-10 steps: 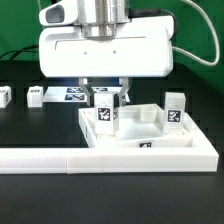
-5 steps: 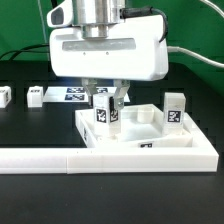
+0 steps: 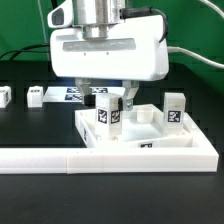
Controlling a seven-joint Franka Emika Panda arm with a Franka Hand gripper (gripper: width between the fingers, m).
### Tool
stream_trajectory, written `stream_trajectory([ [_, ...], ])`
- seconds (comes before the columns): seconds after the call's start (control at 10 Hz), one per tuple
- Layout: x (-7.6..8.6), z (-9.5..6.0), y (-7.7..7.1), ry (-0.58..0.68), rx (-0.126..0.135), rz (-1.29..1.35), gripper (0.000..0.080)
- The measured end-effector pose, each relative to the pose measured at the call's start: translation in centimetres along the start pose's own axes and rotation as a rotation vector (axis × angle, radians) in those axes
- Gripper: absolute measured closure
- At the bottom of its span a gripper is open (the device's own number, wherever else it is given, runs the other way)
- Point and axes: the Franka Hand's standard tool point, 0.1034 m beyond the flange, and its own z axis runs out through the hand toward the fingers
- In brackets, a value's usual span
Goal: Assemble square table
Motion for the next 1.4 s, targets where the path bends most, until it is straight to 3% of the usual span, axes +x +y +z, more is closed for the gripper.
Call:
stream_trajectory([
  [0.5,-0.12,-0.01,-0.2,0.0,-0.005,-0.508,0.015],
  [1.0,-0.29,-0.13,-0.7,-0.005,-0.041,-0.978,0.015],
  [1.4,-0.06,-0.15,-0.47,-0.008,-0.047,-1.201,0.015],
])
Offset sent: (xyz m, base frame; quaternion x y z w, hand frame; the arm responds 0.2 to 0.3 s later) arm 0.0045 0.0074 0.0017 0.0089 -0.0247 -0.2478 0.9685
